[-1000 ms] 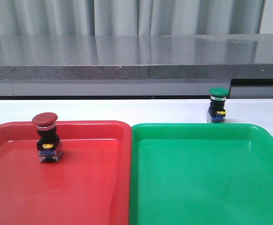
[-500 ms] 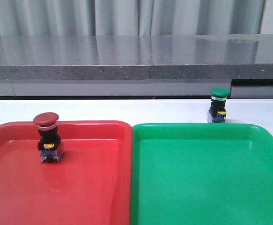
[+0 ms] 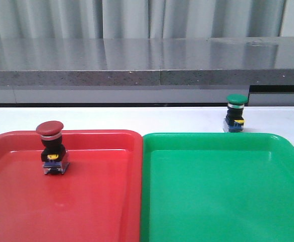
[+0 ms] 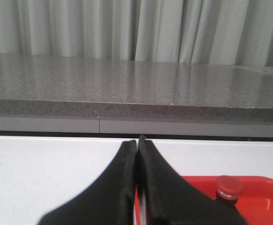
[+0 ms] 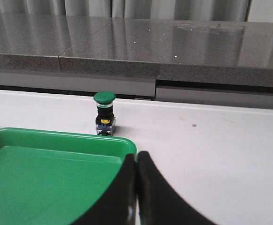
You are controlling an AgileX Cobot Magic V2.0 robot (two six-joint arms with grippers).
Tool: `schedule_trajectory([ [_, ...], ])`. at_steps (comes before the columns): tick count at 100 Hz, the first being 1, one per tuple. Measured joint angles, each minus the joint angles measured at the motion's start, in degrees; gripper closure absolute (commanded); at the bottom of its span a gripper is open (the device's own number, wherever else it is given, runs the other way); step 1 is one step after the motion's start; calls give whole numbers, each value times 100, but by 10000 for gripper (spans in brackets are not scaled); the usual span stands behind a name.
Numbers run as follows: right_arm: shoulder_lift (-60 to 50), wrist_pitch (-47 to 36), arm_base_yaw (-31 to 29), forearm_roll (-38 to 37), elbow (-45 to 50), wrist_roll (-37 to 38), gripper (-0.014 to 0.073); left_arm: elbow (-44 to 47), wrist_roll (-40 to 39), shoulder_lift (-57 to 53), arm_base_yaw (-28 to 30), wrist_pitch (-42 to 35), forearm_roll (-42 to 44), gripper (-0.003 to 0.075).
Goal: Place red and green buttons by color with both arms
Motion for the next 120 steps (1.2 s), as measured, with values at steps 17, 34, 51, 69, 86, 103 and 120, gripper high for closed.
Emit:
schedule_trajectory([
  [17, 0, 0, 0, 0, 0, 0, 661, 256, 0, 0, 21, 41, 30, 739],
  [34, 0, 0, 0, 0, 0, 0, 661, 256, 0, 0, 21, 2, 38, 739],
  [51, 0, 0, 0, 0, 0, 0, 661, 256, 0, 0, 21, -102, 38, 739],
  [69, 0, 0, 0, 0, 0, 0, 661, 256, 0, 0, 21, -154, 42, 739],
  [86, 0, 0, 0, 0, 0, 0, 661, 256, 0, 0, 21, -317, 42, 739],
  [103, 0, 0, 0, 0, 0, 0, 661, 256, 0, 0, 21, -341, 42, 739],
  [120, 0, 0, 0, 0, 0, 0, 661, 256, 0, 0, 21, -355, 42, 739],
])
